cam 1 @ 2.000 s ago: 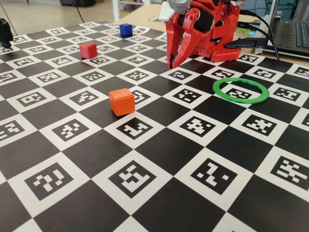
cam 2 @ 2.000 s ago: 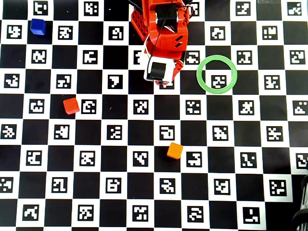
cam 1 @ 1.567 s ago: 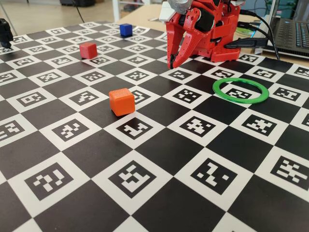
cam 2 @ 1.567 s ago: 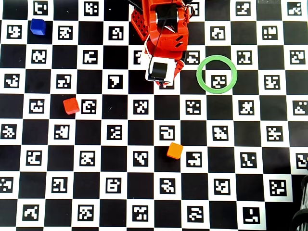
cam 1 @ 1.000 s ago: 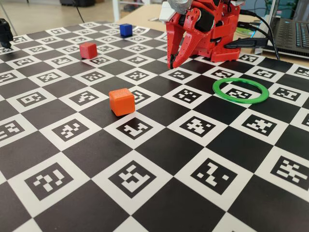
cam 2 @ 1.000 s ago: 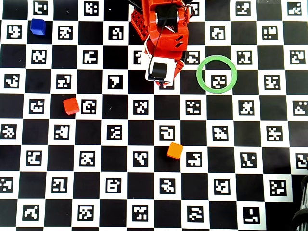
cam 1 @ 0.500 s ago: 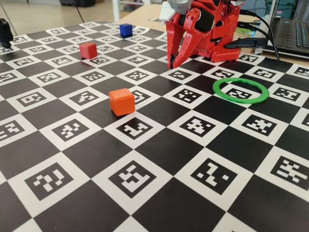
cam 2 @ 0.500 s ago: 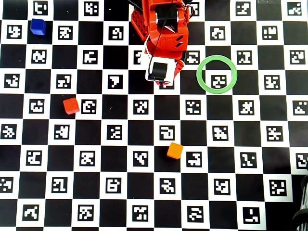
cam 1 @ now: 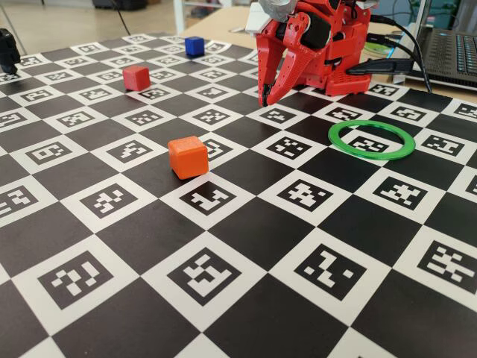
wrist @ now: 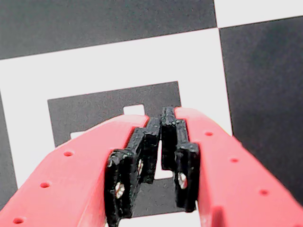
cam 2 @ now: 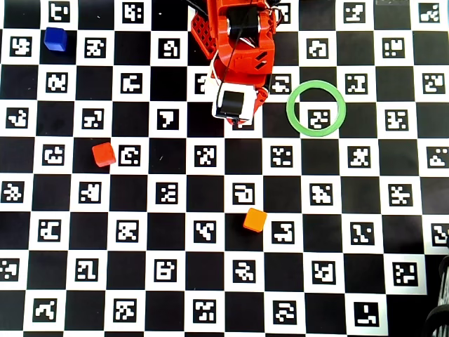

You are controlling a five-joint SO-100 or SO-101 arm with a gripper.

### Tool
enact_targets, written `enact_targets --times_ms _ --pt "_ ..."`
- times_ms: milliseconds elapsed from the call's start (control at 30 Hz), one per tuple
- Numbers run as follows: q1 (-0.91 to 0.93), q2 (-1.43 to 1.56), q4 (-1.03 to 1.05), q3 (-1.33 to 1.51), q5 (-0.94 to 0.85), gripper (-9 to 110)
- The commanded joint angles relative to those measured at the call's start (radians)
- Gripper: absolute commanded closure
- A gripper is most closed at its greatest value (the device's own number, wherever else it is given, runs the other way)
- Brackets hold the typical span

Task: Grab the red cube then put it in the green circle then put the blue cube on top and finally the orange cube on top

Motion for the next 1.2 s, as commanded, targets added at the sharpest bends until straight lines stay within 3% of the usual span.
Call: enact_targets --times_ms 0,433,567,700,933,1167 --pt "-0.012 0.049 0.084 0.043 -0.005 107" --pt "-0.023 0.049 0.075 0.043 0.006 107" --pt "0.008 -0.048 -0.11 -0.017 0.101 107" --pt "0.071 -0.337 -0.155 -0.354 0.284 107" --pt "0.201 -0.792 0.132 -1.014 0.377 107" --pt "0.4 -1.126 0.383 -1.479 0.515 106"
